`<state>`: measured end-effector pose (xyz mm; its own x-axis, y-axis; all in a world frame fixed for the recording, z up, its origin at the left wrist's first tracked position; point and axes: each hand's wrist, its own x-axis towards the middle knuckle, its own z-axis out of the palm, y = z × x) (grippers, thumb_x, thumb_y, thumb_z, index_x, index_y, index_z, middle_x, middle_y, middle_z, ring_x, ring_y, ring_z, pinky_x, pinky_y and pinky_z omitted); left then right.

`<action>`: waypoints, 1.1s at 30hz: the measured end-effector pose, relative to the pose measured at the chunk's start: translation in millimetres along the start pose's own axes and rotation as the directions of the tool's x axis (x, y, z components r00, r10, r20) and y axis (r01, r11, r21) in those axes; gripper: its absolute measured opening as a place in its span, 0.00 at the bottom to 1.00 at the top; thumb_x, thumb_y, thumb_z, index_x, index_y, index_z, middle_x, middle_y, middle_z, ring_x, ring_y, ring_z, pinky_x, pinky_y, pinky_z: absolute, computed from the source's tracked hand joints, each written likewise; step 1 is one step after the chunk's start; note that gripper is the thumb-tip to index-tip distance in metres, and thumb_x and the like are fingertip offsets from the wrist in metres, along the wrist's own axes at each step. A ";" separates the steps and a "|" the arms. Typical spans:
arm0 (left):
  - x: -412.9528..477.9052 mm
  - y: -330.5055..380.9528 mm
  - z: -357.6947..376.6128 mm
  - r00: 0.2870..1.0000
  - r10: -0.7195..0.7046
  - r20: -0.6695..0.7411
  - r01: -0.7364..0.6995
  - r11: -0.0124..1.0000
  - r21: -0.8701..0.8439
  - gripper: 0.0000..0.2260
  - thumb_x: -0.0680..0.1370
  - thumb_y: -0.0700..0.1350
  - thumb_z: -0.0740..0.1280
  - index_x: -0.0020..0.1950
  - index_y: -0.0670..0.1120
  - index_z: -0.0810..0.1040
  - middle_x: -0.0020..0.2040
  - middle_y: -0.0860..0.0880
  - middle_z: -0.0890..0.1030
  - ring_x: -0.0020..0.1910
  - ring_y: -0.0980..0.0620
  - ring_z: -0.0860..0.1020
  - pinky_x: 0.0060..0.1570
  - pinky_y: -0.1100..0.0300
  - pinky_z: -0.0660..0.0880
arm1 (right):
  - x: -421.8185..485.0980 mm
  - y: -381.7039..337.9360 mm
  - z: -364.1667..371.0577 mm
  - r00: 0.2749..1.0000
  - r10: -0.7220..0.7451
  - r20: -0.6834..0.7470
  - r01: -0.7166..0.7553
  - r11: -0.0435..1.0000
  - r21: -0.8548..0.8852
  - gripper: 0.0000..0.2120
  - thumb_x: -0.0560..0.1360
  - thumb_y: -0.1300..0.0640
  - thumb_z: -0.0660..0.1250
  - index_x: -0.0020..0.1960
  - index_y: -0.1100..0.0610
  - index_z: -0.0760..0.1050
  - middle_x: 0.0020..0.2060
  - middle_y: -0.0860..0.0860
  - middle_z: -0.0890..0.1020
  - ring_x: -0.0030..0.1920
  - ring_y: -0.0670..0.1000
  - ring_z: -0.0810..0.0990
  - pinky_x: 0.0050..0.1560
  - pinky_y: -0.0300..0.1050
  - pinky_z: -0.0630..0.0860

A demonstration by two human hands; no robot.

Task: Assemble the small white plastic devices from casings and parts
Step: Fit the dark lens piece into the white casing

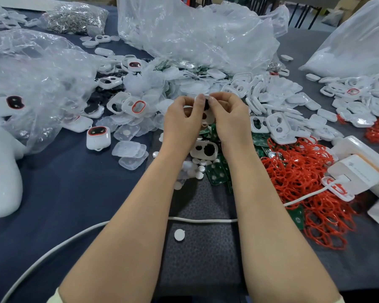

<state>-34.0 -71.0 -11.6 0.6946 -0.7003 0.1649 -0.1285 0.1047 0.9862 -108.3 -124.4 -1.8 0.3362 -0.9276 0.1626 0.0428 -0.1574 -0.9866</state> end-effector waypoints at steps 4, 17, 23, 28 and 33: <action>2.0 0.6 -1.2 0.998 -0.057 -0.009 0.057 0.998 -0.037 0.10 0.81 0.48 0.63 0.40 0.48 0.74 0.37 0.48 0.80 0.42 0.47 0.81 0.49 0.43 0.80 | -1.6 -0.1 0.3 0.999 -0.007 0.035 0.008 1.000 -0.005 0.04 0.78 0.61 0.65 0.46 0.53 0.75 0.40 0.50 0.81 0.38 0.44 0.80 0.37 0.35 0.76; 2.5 1.8 -0.8 0.989 -0.134 0.063 0.143 0.976 -0.164 0.10 0.81 0.47 0.63 0.43 0.43 0.77 0.42 0.43 0.82 0.48 0.41 0.82 0.51 0.43 0.80 | 2.9 1.2 1.6 0.992 0.110 0.060 -0.117 0.985 0.126 0.03 0.78 0.61 0.64 0.50 0.58 0.76 0.43 0.53 0.82 0.44 0.50 0.80 0.48 0.46 0.78; 0.5 2.4 0.8 0.998 -0.042 0.044 0.046 0.996 -0.078 0.08 0.81 0.48 0.63 0.43 0.48 0.76 0.40 0.47 0.82 0.44 0.47 0.83 0.47 0.45 0.81 | 3.1 -0.7 0.9 0.984 0.165 0.069 -0.176 0.961 0.212 0.07 0.78 0.62 0.63 0.55 0.63 0.75 0.47 0.57 0.81 0.46 0.54 0.80 0.48 0.48 0.77; 0.2 3.7 0.3 0.997 -0.071 0.036 0.074 0.991 -0.108 0.09 0.81 0.47 0.63 0.44 0.46 0.76 0.43 0.44 0.83 0.46 0.46 0.83 0.48 0.44 0.81 | -1.4 -1.4 0.8 0.999 0.013 0.031 -0.013 1.000 -0.016 0.05 0.79 0.61 0.63 0.54 0.57 0.75 0.42 0.52 0.82 0.41 0.48 0.81 0.43 0.43 0.78; 2.8 2.1 -2.4 0.994 -0.110 -0.019 0.107 0.989 -0.098 0.09 0.81 0.47 0.64 0.46 0.43 0.78 0.43 0.42 0.83 0.47 0.44 0.83 0.51 0.44 0.80 | -2.3 1.2 1.9 0.983 -0.165 0.083 0.181 0.949 -0.258 0.09 0.78 0.61 0.63 0.57 0.53 0.74 0.44 0.54 0.82 0.45 0.50 0.81 0.50 0.47 0.79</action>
<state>-30.6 -71.1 -9.1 0.7175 -0.6943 0.0561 0.0169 0.0978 0.9951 -107.2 -121.7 -3.4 0.4013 -0.8578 0.3211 -0.1415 -0.4044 -0.9036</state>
